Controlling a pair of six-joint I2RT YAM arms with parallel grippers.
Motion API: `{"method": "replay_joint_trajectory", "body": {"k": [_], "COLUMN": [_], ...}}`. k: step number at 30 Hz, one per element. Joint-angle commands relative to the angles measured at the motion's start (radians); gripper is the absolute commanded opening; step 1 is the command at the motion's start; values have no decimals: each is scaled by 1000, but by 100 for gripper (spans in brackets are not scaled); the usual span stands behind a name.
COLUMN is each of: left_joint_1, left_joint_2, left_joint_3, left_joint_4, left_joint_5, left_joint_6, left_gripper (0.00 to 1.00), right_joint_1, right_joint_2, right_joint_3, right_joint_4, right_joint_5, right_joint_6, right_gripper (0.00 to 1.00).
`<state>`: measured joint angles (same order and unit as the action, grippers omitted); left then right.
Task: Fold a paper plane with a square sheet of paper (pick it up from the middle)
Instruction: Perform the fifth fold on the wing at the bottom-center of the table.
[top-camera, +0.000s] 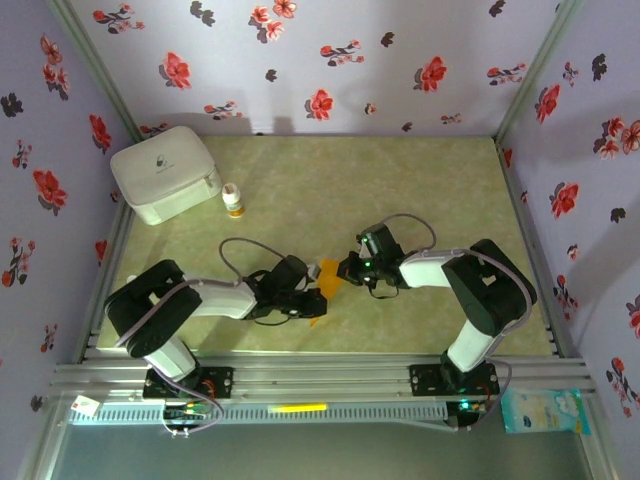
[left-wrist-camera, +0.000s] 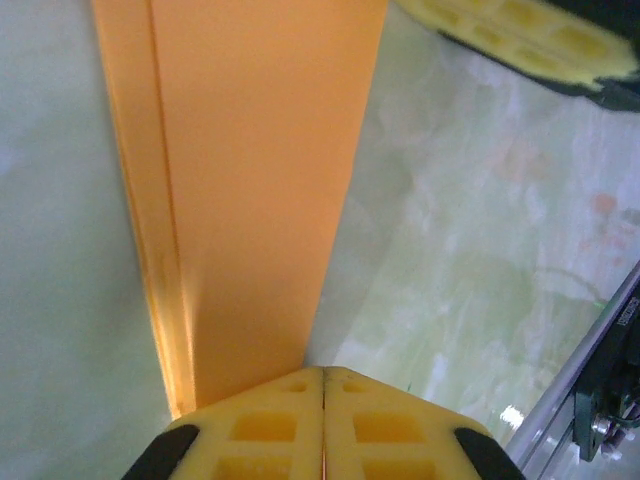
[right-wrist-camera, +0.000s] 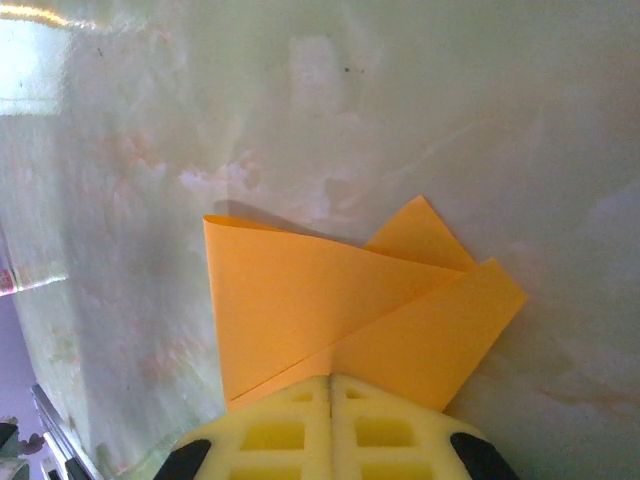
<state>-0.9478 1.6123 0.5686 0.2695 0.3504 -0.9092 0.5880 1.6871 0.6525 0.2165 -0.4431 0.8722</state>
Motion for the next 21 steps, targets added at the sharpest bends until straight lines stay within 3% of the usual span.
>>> {"method": "replay_joint_trajectory", "body": {"k": [1,21], "left_joint_1": [-31,-95], "left_joint_2": [-24,-196], "left_joint_3": [-55,-191], "left_joint_4": [-76,-223], "left_joint_5": [16,-33], "left_joint_6": [-33,-58], "left_gripper": [7,3], "right_joint_1": [-11,-11], "right_joint_2": [41,43], "right_joint_3": [-12,-8], "right_joint_4": [-91,-104], "right_joint_5": [97,106], "right_joint_6": [-18,-24], "right_gripper": [0,0]}}
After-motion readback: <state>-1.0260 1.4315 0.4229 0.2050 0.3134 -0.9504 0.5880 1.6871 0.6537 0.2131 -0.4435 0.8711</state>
